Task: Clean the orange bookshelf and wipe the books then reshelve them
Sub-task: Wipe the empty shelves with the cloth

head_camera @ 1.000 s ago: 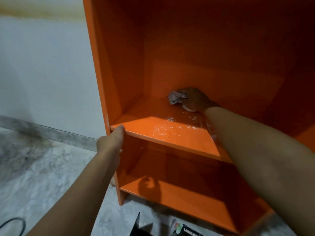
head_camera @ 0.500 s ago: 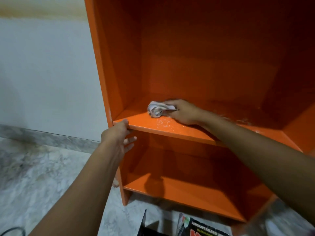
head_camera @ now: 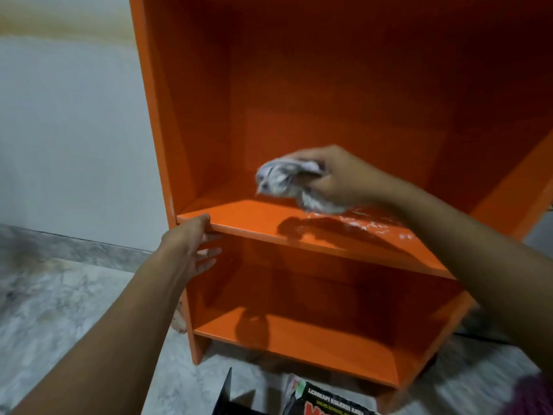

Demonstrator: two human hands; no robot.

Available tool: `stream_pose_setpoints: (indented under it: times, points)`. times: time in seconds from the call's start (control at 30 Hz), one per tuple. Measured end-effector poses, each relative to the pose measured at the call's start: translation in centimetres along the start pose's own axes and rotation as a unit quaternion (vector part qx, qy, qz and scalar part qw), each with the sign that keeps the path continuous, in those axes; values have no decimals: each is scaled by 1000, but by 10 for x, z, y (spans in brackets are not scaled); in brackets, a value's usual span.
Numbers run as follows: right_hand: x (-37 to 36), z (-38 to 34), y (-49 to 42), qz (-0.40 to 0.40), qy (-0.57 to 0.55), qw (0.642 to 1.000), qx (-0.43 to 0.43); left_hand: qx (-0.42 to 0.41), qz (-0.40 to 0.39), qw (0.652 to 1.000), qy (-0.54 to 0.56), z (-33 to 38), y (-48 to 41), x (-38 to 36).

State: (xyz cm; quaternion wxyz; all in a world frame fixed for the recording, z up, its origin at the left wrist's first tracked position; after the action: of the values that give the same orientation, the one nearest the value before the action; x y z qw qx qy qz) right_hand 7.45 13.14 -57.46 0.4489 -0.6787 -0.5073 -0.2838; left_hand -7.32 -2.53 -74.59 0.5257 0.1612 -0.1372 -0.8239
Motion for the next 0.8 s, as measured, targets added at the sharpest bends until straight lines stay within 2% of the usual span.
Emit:
stream_pose_setpoints:
  times: [0.1,0.17,0.33,0.43,0.67,0.8]
  points:
    - [41,79,-19,74,105,983,-130,5,-10,1000,-21,-3,9,-15]
    - [46,126,-25,90,123,970,-187,6,-5,1000,-27,-5,12,-18]
    - [25,202,-22,91,116,961,-234,6,2,999,-41,-4,7,-17]
    - [5,212,-21,99,76,960,-250,0,2,999,-32,-4,5,-16]
    - [-27,161,1,38,16,980,-197,-5,-7,1000,-27,-5,3,-15]
    - [-52,74,26,21,13,999,-39,-5,-14,1000,-24,-4,6,-16]
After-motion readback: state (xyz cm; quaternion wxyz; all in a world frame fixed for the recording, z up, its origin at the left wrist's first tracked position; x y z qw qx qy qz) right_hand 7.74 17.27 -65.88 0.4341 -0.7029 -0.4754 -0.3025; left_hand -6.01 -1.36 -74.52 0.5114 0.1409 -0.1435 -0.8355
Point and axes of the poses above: each hand's wrist, its own y-axis away from the middle knuckle, its own x-axis out of the back of the hand, z = x × y, the point moved 8 cm from there along -y, towards the middle knuckle, and after that the axes turned 1 degree about y, right-handed, at the moved point
